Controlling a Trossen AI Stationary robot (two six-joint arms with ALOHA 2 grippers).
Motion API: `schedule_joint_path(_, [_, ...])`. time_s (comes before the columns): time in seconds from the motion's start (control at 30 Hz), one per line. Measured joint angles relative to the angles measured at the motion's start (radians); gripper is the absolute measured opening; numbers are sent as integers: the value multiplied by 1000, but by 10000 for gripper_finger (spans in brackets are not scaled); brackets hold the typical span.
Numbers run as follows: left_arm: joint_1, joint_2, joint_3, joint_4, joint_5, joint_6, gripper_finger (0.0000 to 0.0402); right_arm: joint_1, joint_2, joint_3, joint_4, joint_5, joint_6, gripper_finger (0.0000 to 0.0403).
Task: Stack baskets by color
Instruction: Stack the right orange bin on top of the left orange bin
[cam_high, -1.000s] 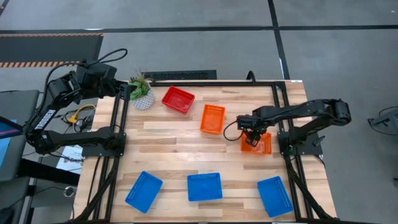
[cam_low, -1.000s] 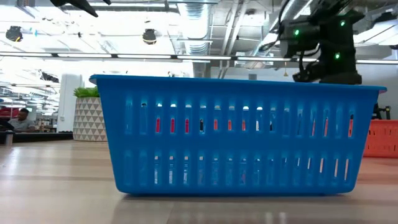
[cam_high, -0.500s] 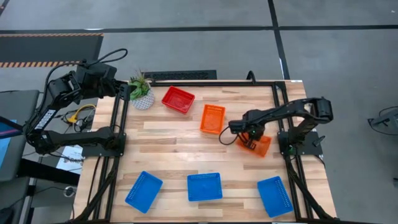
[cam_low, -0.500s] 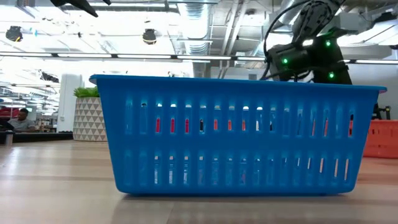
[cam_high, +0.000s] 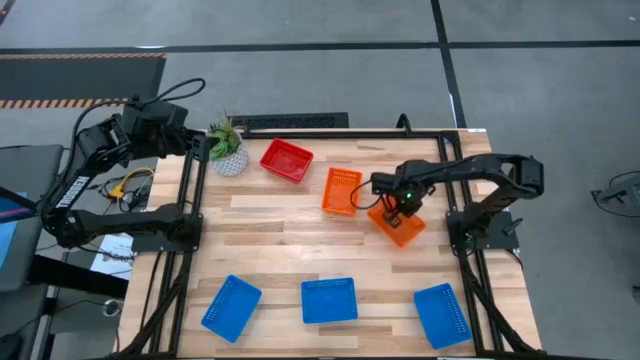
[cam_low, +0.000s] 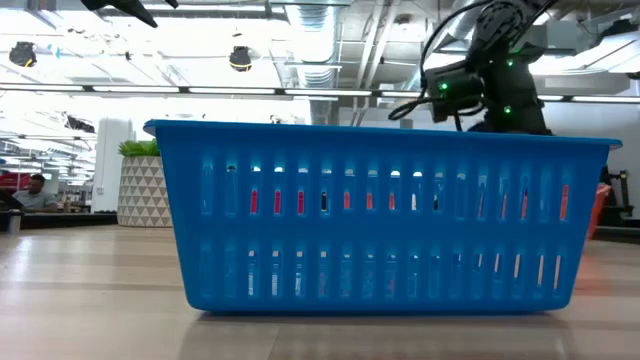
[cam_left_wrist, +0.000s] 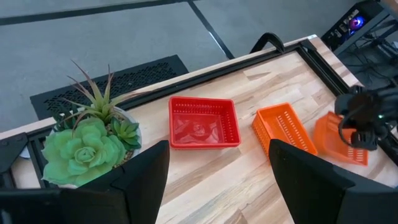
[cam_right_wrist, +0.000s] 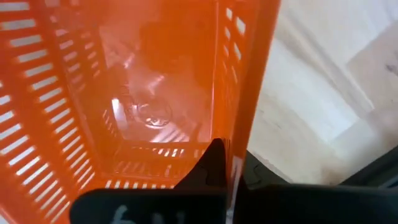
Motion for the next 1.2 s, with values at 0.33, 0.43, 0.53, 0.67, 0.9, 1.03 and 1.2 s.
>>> schedule_joint_path(0.33, [0, 0, 0, 0, 0, -1, 263, -100, -239, -1, 4, 2, 120, 3])
schedule_joint_path(0.43, [0, 0, 0, 0, 0, -1, 263, -113, -303, -1, 52, 2, 168, 3])
schedule_joint_path(0.53, [0, 0, 0, 0, 0, -1, 263, -108, -349, -1, 127, 2, 231, 3])
schedule_joint_path(0.67, [0, 0, 0, 0, 0, -1, 263, -86, -369, -1, 250, 3, 326, 3])
schedule_joint_path(0.9, [0, 0, 0, 0, 0, -2, 263, 25, -293, -1, 522, 55, 513, 3])
schedule_joint_path(1.03, [0, 0, 0, 0, 0, -2, 263, 78, -191, -1, 648, 59, 567, 2])
schedule_joint_path(1.2, [0, 0, 0, -3, 0, -1, 263, 98, -104, -1, 728, 97, 677, 3])
